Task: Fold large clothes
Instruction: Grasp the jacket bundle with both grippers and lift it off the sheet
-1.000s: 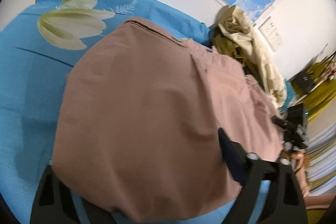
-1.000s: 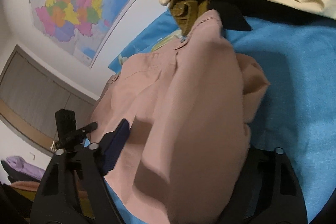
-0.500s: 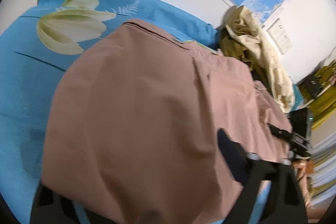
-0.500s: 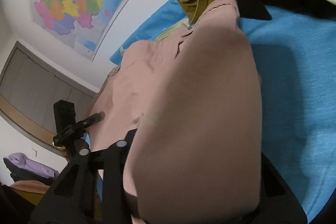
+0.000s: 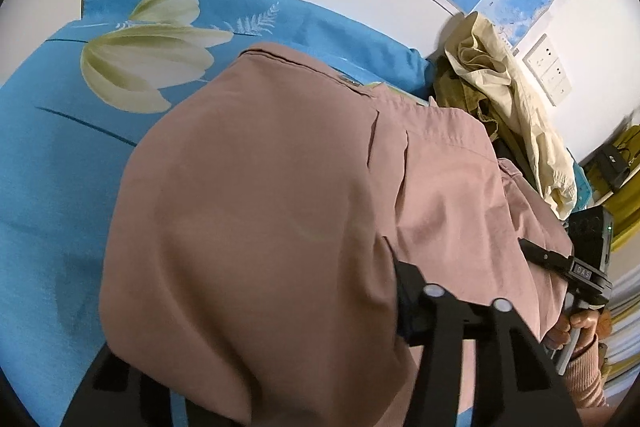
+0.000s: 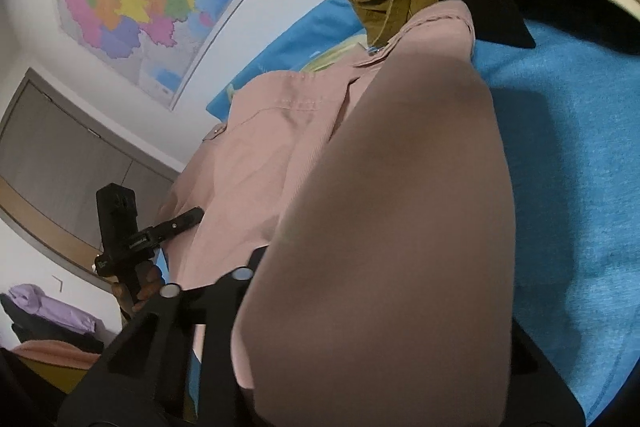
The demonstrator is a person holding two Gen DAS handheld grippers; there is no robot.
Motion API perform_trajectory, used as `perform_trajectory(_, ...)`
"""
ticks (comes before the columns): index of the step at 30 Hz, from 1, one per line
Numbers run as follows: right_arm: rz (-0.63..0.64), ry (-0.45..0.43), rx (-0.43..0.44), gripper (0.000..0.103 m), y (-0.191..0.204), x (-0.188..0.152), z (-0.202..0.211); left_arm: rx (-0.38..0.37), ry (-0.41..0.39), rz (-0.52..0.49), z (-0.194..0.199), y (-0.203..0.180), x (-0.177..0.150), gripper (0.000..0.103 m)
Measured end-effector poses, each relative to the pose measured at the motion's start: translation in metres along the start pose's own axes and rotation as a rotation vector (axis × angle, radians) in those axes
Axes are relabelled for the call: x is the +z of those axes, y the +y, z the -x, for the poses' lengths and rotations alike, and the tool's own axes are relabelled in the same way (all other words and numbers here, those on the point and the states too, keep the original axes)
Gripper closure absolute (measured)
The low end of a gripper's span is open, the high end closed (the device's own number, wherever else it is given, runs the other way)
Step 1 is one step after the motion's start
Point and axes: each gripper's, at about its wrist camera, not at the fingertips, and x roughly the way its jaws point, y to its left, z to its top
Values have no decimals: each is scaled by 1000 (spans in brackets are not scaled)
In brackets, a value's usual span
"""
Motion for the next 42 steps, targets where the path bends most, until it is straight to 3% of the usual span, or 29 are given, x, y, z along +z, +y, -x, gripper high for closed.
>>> perform_trajectory(2, 5, -12, 18, 80, 5, 1, 4, -9, -14, 5, 5, -1, 2, 69)
perform_trajectory(5, 16, -31, 30, 82, 15, 5, 8, -18, -32, -11, 14, -6, 5, 77)
perform_trajectory(16, 78, -70, 79, 83, 55, 25, 20, -73, -57, -42, 38, -14, 21, 84)
perform_trajectory(26, 167, -102, 140, 84, 109, 60, 24, -81, -146, -118, 80, -23, 51, 87)
perform_trajectory(34, 288, -121, 189, 84, 167, 109, 9, -5, -266, -141, 128, -11, 90, 88)
perform_trajectory(42, 396, -112, 286, 84, 241, 170, -59, 213, -357, -106, 161, 34, 155, 88)
